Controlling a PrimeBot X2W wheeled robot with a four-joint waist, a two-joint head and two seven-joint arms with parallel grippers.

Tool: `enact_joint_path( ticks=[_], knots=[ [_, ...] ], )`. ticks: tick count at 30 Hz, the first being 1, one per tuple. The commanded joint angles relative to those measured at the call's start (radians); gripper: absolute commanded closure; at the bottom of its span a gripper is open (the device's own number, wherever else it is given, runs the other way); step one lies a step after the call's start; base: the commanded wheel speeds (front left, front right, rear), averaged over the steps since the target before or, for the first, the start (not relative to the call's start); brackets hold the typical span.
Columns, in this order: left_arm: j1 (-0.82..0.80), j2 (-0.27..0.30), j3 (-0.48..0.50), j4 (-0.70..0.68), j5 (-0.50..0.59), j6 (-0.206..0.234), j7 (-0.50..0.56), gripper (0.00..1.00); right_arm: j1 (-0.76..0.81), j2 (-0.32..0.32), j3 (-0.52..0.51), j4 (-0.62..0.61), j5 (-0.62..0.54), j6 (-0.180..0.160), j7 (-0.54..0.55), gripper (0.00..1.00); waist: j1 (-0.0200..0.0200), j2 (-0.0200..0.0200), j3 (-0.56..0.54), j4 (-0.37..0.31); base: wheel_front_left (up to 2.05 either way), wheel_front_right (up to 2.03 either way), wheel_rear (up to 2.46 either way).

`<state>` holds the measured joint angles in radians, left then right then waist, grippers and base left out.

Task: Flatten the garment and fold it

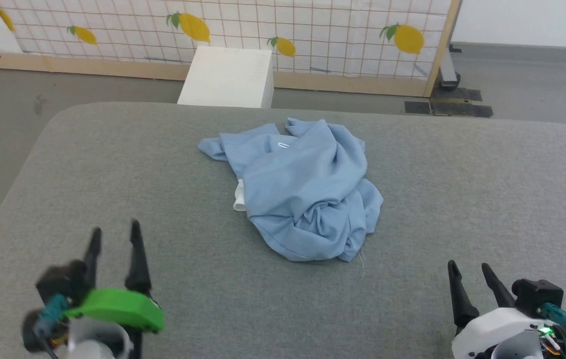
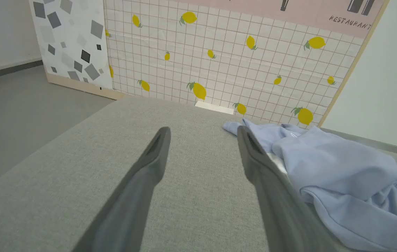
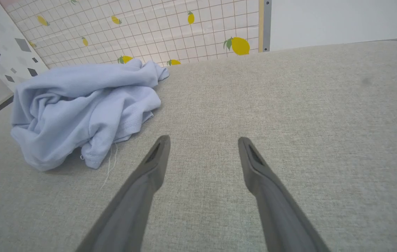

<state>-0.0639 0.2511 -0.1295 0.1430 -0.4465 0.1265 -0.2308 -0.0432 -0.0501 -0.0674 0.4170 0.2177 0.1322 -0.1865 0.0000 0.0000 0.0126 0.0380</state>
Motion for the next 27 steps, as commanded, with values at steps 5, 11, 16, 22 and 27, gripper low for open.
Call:
enact_joint_path(
  ticks=[5, 11, 16, 22, 27],
  knots=[
    [0.049, -0.053, -0.011, -0.021, 0.016, 0.020, -0.022, 0.00, -0.128, 0.000, 0.022, 0.041, -0.015, -0.002, 0.158, 0.00, 0.0000, 0.0000, 0.026, 0.026, 0.00, 0.00, 0.00],
    [0.028, -0.075, -0.019, -0.043, 0.032, 0.018, -0.027, 0.00, -0.394, 0.000, 0.112, 0.146, -0.085, -0.002, 0.451, 0.00, 0.0000, 0.0000, 0.095, 0.059, 0.00, 0.00, 0.00],
    [-0.015, -0.088, -0.034, -0.039, 0.042, 0.003, -0.029, 0.00, -0.561, 0.000, 0.157, 0.270, -0.177, -0.002, 0.621, 0.00, 0.0000, 0.0000, 0.154, 0.110, 0.00, 0.00, 0.00],
    [-0.060, -0.105, -0.040, -0.016, 0.043, -0.014, -0.030, 0.00, -0.639, 0.000, 0.174, 0.402, -0.261, -0.002, 0.728, 0.00, 0.0000, 0.0000, 0.211, 0.150, 0.00, 0.00, 0.00],
    [-0.070, -0.114, -0.026, -0.001, 0.044, -0.018, -0.031, 0.00, -0.646, 0.000, 0.182, 0.465, -0.217, -0.002, 0.742, 0.96, 0.0000, 0.0000, 0.212, 0.144, 0.00, 0.00, 0.00]
  ],
)
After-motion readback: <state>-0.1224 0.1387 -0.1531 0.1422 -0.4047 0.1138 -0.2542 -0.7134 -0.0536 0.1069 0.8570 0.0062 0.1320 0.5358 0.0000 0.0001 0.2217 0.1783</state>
